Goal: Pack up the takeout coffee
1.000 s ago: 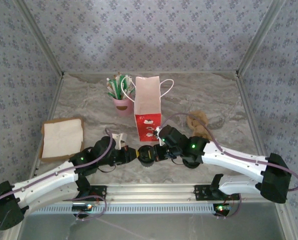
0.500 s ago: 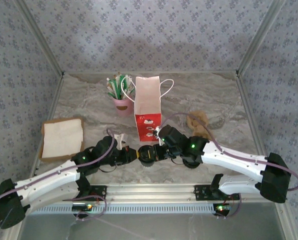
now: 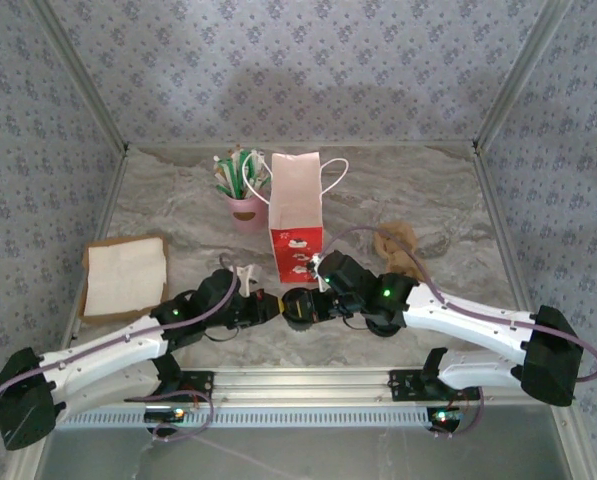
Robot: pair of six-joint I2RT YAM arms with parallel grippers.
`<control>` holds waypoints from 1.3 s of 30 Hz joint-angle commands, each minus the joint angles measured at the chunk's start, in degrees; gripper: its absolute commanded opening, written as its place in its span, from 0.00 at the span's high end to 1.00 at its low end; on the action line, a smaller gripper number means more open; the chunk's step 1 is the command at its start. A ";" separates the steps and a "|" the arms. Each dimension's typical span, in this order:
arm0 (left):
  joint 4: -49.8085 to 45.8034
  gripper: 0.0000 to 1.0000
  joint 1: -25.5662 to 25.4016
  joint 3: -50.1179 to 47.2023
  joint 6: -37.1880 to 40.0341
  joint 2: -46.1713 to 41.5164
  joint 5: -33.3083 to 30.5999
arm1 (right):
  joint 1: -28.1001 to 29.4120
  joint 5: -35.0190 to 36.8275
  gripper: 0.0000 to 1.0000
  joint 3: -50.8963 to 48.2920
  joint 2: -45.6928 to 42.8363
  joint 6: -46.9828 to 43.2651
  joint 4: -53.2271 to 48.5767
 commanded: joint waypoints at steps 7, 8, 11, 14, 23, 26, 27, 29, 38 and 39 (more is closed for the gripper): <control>-4.48 1.00 0.05 1.20 1.48 6.19 -0.22 | -0.66 -0.01 0.91 -2.76 -2.52 0.64 0.00; -4.47 1.00 -0.03 1.32 1.56 6.70 -0.29 | -0.79 -0.04 0.91 -2.99 -2.69 0.57 0.10; -4.19 1.00 -0.20 1.62 1.56 7.68 -0.45 | -1.06 -0.07 0.91 -3.48 -3.05 0.78 0.06; -3.77 1.00 -0.43 1.64 1.48 8.64 -0.56 | -1.36 -0.19 0.91 -3.83 -3.40 0.90 -0.01; -2.72 1.00 -1.00 1.90 1.40 10.96 -0.87 | -1.98 -0.29 0.91 -3.94 -4.11 0.84 -0.18; -3.12 1.00 -1.09 2.40 1.41 10.63 -1.00 | -2.07 -0.44 0.91 -3.72 -4.28 0.80 -0.38; -3.52 1.00 -1.09 2.72 1.48 10.45 -1.08 | -2.13 -0.45 0.91 -3.57 -4.30 0.74 -0.38; -4.51 1.00 -1.16 3.66 1.82 9.80 -1.30 | -2.16 -0.44 0.91 -3.01 -4.53 0.58 -0.90; -8.24 0.89 -1.09 7.99 3.54 6.69 -2.82 | -2.25 0.68 0.81 0.89 -8.07 -1.33 -6.06; -8.40 0.86 -1.09 8.29 3.78 6.37 -3.07 | -2.22 0.85 0.81 1.04 -8.55 -1.38 -6.52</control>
